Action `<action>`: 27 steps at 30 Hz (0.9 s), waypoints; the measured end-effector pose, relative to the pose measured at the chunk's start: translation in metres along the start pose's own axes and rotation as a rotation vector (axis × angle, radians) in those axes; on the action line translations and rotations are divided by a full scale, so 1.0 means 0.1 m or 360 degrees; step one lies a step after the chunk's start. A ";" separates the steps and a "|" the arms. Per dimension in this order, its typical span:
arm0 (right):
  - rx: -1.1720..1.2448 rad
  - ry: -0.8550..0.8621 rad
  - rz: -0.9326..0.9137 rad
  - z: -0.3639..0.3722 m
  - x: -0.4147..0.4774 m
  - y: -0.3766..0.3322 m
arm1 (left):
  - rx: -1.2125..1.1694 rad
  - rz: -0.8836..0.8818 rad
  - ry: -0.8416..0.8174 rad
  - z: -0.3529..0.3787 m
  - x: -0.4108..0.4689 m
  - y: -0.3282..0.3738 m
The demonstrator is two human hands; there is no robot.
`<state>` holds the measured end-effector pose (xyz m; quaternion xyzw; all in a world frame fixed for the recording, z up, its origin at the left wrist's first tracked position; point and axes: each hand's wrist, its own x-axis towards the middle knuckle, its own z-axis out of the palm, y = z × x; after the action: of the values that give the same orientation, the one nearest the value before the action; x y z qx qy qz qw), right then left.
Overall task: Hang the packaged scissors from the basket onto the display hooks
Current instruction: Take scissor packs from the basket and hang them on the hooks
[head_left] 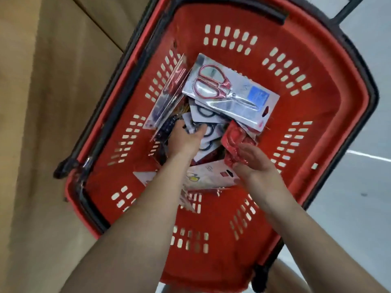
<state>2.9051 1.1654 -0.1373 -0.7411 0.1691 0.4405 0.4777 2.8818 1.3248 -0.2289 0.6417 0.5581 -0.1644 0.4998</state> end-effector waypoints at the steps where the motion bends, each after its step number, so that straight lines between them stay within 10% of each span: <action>1: 0.0008 -0.0005 0.0027 0.02 0.01 0.00 | -0.0076 -0.0021 -0.0012 0.01 0.06 0.03; 11: 0.0090 0.0118 0.0214 0.03 -0.29 -0.20 | -0.0167 0.0090 -0.0050 -0.55 -0.64 0.10; 19: 0.0299 -0.0315 0.0690 0.37 -0.64 -0.31 | -0.0559 -0.0049 0.0057 -1.35 -1.67 -0.23; 27: 0.0850 -0.0302 0.0207 0.51 -0.85 -0.38 | -0.0961 -0.0109 -0.0060 -1.33 -2.05 -0.10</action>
<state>2.8585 1.2131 -0.0550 -0.5322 0.2809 0.4775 0.6402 2.7602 1.3199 -0.0163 0.4418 0.5936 -0.0197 0.6724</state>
